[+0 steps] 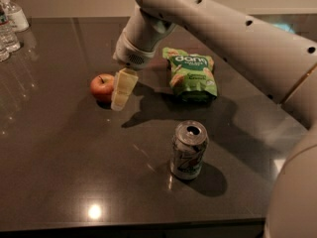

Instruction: Pick apple

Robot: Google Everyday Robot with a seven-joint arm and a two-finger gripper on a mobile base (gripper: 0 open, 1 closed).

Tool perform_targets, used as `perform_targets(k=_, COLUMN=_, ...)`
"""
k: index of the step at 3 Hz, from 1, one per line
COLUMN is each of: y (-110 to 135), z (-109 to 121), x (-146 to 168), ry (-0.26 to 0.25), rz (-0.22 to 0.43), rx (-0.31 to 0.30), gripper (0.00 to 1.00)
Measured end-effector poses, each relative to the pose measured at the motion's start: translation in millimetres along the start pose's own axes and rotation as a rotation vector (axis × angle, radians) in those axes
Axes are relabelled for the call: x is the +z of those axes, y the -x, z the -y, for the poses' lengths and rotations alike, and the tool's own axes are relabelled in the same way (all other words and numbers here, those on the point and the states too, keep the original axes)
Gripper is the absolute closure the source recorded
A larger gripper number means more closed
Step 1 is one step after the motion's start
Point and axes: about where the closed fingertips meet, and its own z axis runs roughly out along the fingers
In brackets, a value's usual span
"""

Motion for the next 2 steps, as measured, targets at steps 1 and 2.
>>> perform_targets(k=1, y=5.3, z=0.6, x=14.5, ry=0.006, rz=-0.014, rx=-0.009, gripper=0.0)
perform_targets(k=2, y=9.1, z=0.2, x=24.5, ry=0.018, rz=-0.021, rx=-0.015, gripper=0.16)
